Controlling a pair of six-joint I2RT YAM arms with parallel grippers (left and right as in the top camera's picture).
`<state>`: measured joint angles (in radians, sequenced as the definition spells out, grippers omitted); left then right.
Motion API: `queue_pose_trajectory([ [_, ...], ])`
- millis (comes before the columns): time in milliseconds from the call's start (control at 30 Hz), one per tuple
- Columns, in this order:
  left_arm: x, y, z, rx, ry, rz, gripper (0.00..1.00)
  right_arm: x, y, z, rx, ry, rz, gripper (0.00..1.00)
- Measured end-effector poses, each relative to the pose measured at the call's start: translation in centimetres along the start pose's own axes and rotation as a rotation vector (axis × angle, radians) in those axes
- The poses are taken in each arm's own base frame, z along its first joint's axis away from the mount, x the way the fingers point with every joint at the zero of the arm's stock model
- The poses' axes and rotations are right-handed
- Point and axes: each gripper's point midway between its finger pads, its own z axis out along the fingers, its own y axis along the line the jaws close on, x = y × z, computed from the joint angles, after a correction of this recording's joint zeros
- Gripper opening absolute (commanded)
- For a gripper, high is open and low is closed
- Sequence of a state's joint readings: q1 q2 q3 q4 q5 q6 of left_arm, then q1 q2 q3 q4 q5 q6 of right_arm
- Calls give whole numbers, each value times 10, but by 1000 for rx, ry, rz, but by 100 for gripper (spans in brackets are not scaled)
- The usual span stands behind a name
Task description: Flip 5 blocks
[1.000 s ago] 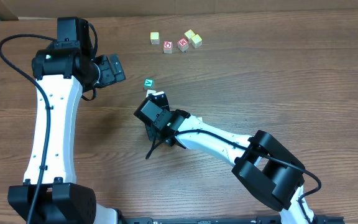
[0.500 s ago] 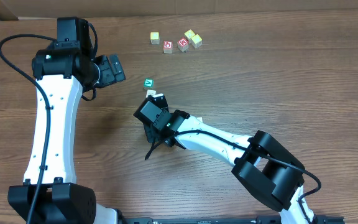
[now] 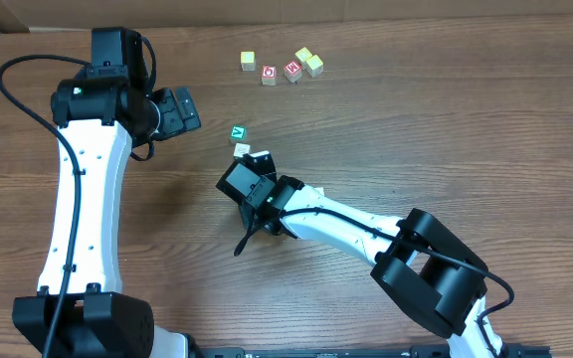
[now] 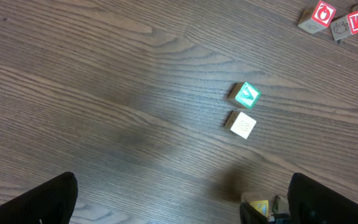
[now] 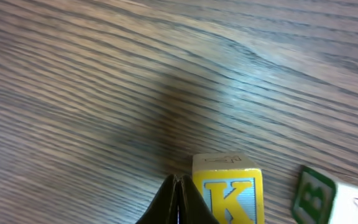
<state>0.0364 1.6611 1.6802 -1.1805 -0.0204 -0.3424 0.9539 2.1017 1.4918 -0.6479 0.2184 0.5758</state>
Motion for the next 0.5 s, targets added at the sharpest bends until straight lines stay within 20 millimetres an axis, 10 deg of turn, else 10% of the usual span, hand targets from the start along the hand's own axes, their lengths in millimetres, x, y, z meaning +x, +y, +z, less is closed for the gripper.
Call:
queue_pose_trajectory([
  [500,0,0,0,0,0,0,100,-2,-10,1,34,-2,44,4],
])
